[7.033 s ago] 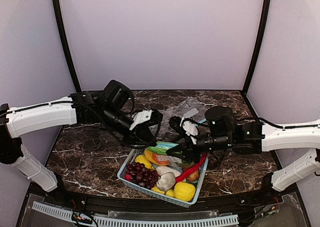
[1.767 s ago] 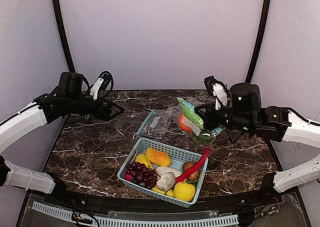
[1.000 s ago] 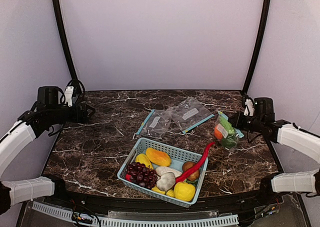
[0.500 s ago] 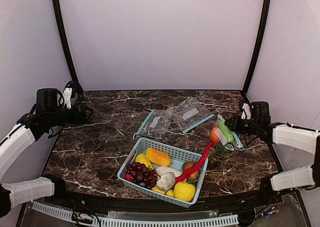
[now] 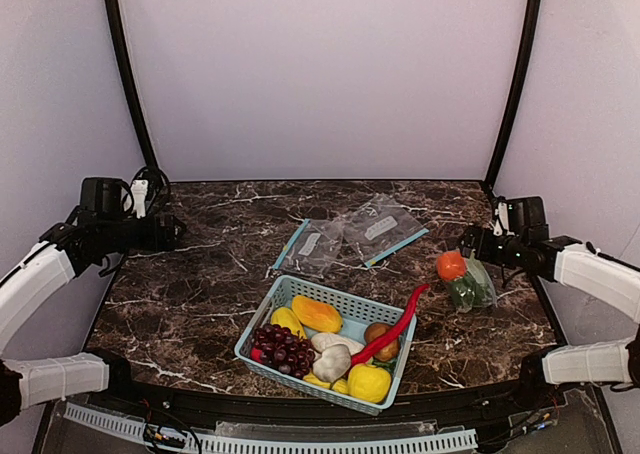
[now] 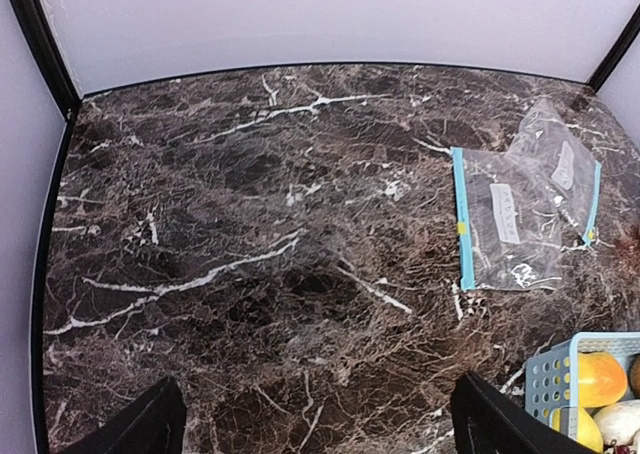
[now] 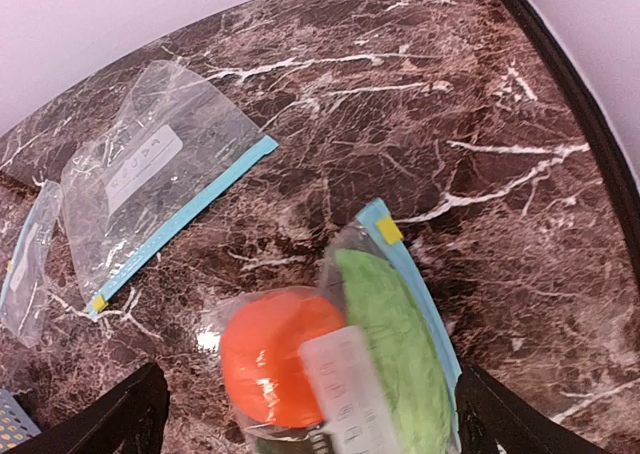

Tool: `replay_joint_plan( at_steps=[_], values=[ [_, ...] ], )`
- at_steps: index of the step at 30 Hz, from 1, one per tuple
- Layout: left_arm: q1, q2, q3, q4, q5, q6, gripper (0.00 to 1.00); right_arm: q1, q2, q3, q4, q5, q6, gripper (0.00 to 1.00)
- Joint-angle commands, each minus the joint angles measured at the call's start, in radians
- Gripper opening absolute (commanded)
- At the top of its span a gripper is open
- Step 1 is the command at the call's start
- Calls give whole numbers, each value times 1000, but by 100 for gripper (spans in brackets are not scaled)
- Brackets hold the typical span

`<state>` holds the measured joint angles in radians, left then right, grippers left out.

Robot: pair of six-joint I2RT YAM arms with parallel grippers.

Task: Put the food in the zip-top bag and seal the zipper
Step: Set the zipper food storage bag at the center of the board, then reset both arms

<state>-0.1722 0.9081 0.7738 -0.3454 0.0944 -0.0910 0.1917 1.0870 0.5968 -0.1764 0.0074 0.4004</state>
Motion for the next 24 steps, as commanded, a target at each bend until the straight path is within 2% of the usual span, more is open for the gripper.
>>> replay_joint_plan(
  at_steps=[1,10,18,24],
  values=[
    [6,46,37,-69,-65,-13,93,-5,-3,71,-98,119,-26,99],
    [7,33,53,-47,-79,-57,97,-5,-21,145,-148,78,-84,99],
    [7,-13,109,-53,-98,-19,99,-5,-257,81,-62,104,-203,99],
    [6,-124,47,-5,-111,32,99,-5,-450,-29,52,77,-231,99]
  ],
)
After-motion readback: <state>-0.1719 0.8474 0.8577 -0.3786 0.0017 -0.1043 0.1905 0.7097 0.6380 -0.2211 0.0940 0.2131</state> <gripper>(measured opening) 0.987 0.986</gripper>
